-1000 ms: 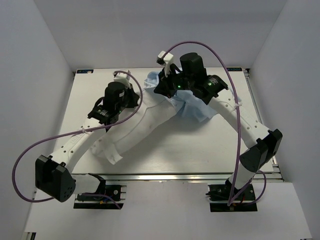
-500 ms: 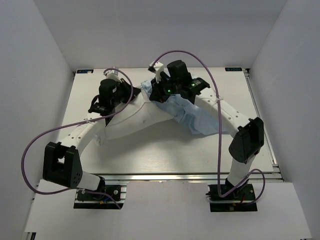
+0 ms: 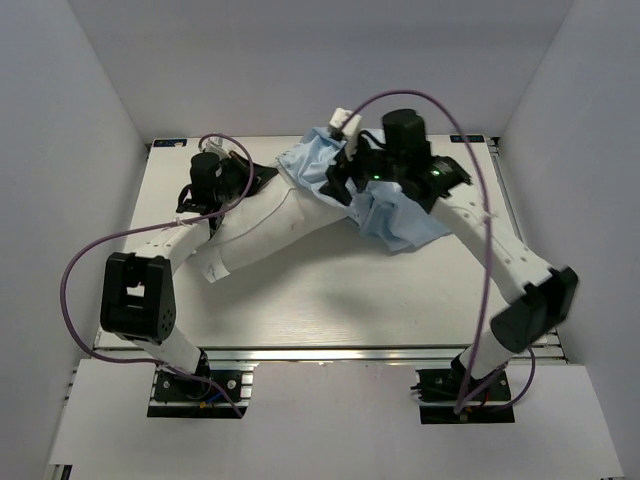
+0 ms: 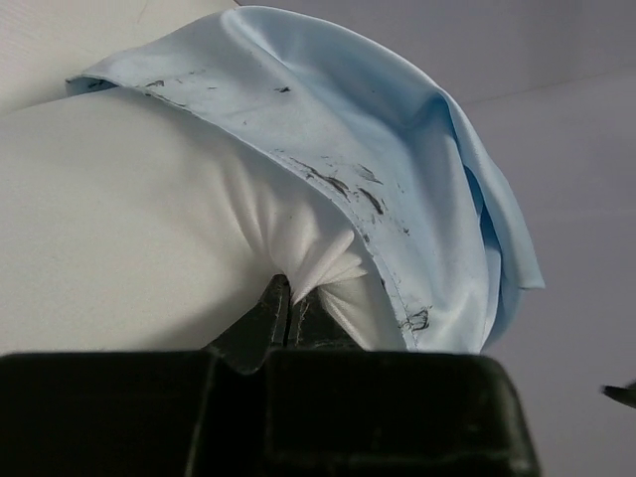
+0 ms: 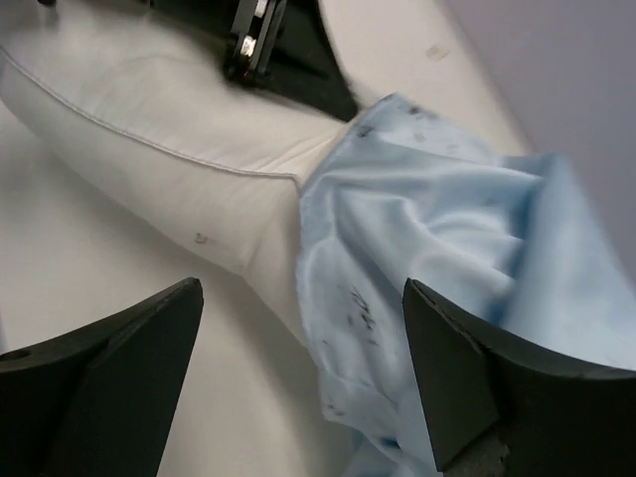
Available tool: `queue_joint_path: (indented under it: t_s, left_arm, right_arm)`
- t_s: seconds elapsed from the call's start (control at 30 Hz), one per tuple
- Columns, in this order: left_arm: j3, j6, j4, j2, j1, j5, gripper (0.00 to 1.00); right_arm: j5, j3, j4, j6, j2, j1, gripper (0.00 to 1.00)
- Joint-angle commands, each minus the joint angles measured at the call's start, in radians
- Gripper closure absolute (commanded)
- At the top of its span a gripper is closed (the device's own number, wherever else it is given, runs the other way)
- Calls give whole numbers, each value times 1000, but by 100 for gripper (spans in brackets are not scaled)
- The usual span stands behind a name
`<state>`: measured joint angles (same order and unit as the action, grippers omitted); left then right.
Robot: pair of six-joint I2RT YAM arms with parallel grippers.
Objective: Put the pillow into the pillowcase
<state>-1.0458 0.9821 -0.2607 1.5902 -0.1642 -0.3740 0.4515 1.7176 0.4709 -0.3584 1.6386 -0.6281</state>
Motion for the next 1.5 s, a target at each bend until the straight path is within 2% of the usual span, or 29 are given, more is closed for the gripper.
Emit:
queue_joint_path:
  t_s: [0.0, 0.1, 0.2, 0.33, 0.4, 0.43, 0.53, 0.73, 0.83, 0.9, 0.93, 0.97, 1.0, 1.03, 1.07, 1.13, 1.3, 1.47]
  left_arm:
    - [-37, 38, -5, 40, 34, 12, 100]
    - [-48, 47, -8, 68, 43, -8, 100]
    - [-59, 52, -11, 91, 54, -23, 100]
    - [-66, 52, -9, 105, 58, -34, 100]
    - [-69, 52, -9, 111, 63, -40, 100]
    - [-72, 52, -6, 114, 65, -45, 100]
    - [-74, 52, -3, 116, 68, -48, 100]
    - [-69, 52, -2, 111, 68, -51, 100]
    - [-63, 50, 0, 106, 69, -52, 100]
    - [-60, 52, 1, 103, 69, -52, 100]
    - [-59, 50, 1, 102, 71, -54, 100]
    - [-60, 50, 3, 100, 72, -55, 100]
    - [-62, 50, 5, 100, 75, -54, 100]
    - [-63, 49, 6, 97, 75, -54, 100]
    - [-66, 47, 6, 99, 78, -55, 100]
    - [-72, 44, 9, 102, 81, -59, 100]
    - [-92, 33, 6, 113, 83, -83, 100]
    - [-123, 26, -6, 132, 83, -121, 100]
  right_arm:
    - [-34, -134, -110, -134, -166, 22, 13]
    - [-131, -295, -196, -151, -259, 22, 20]
    - [-218, -543, -257, -56, -341, 22, 34]
    - [-340, -695, -388, 50, -368, 21, 42]
    - [-410, -719, -451, 87, -343, 16, 42]
    - [-488, -719, -456, 104, -324, 11, 42]
    - [-569, -667, -419, 160, -235, 2, 38]
    - [-602, -618, -459, 236, -134, -1, 34]
    - [-632, -586, -515, 271, -79, -2, 37]
    - [-675, -563, -538, 283, -36, -2, 46]
    - [-674, -549, -538, 285, -20, -1, 50]
    - [-671, -535, -529, 286, -5, 1, 61]
    - [-647, -514, -511, 291, -8, -1, 79]
    - [-627, -510, -511, 291, -8, -1, 79]
    - [-608, -512, -508, 291, -28, -1, 91]
    - [-547, -523, -520, 283, -52, -2, 100]
    - [-446, -434, -472, 306, -75, -4, 100]
    - [-202, -273, -379, 401, -50, -33, 100]
